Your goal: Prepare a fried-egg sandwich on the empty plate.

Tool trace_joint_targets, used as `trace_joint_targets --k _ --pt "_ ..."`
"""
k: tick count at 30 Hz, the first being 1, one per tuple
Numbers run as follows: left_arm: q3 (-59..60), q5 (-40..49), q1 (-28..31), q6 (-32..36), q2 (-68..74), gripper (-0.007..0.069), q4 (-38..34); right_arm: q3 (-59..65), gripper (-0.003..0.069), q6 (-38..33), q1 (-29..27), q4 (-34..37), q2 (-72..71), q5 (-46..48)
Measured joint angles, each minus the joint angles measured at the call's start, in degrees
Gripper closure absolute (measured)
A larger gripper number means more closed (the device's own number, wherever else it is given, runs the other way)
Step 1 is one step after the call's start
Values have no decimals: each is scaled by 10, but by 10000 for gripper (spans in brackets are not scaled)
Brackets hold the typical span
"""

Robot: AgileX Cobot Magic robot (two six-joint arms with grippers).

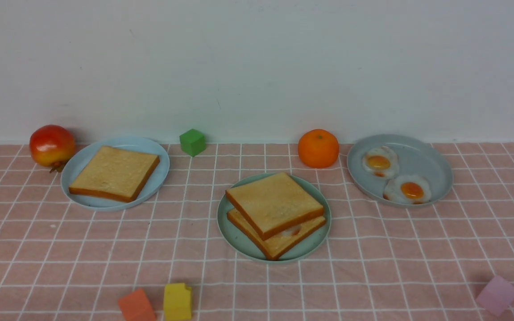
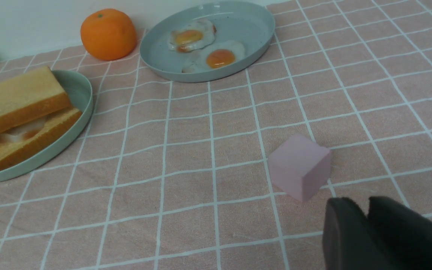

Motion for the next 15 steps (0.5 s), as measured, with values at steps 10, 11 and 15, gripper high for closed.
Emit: trace_joint_targets --k 10,11,15 --pt "0 0 0 0 0 626 0 0 526 0 0 0 0 0" --pt "0 0 0 0 0 626 0 0 525 0 0 0 0 0" --pt "0 0 0 0 0 622 0 0 523 0 0 0 0 0"
